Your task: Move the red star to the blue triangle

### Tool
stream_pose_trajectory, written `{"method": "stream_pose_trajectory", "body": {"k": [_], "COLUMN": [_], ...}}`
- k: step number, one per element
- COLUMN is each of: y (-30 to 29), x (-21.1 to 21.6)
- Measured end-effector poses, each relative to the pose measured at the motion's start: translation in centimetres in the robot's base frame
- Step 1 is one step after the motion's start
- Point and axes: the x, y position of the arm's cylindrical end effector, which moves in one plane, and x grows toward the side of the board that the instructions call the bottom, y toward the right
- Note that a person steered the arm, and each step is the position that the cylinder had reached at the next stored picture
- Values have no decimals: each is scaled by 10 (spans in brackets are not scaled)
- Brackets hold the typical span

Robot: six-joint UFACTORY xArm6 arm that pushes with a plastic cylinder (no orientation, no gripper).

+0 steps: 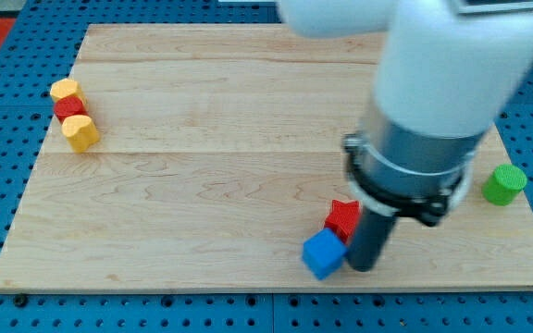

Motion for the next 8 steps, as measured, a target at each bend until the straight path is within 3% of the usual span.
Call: {"method": "stream_pose_trajectory", "body": {"k": [3, 5, 7, 8], "y": [-70, -150, 25, 17], "x": [-79, -81, -80, -75]}}
